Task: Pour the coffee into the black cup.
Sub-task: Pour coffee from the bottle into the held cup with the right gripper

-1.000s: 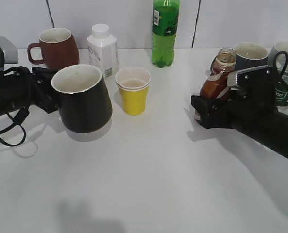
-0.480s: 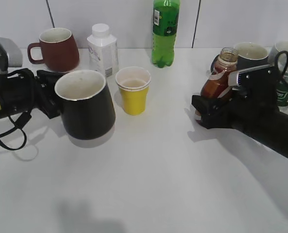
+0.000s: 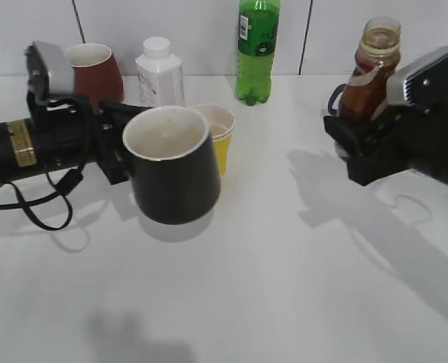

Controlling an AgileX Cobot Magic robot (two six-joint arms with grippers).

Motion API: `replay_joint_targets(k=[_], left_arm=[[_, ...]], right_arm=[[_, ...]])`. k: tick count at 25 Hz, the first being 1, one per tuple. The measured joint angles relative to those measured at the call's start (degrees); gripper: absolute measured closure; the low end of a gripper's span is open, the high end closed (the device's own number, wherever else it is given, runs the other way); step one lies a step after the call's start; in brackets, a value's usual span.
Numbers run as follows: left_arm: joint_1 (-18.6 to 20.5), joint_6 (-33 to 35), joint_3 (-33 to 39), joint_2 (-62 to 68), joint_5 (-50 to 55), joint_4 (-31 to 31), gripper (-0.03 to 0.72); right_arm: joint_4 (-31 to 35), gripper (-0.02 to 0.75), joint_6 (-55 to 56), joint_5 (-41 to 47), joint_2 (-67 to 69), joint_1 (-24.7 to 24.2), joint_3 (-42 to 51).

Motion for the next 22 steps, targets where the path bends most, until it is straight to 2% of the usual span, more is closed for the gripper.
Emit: replay_joint_targets(k=[5, 12, 17, 22], left_arm=[[-5.3, -0.1, -2.6, 0.0, 1.6, -0.4, 0.650], [-12.9, -0.2, -6.9, 0.0, 6.6, -2.0, 0.650], [-15.9, -0.3, -8.3, 0.0, 8.7, -3.5, 0.650], [-17.4, -0.3, -8.5, 0.0, 10.8, -4.9, 0.650]], right_arm=[[-7.1, 0.203, -5.0, 9.2, -6.9, 0.0, -1.9], [-17.3, 0.204, -5.9, 17.7, -10.3, 0.0, -7.4], [-26.6, 0.204, -9.2, 19.5, -10.3, 0.0, -10.5], [-28.7, 0.204, -17.0, 19.6, -10.4, 0.0, -11.2]])
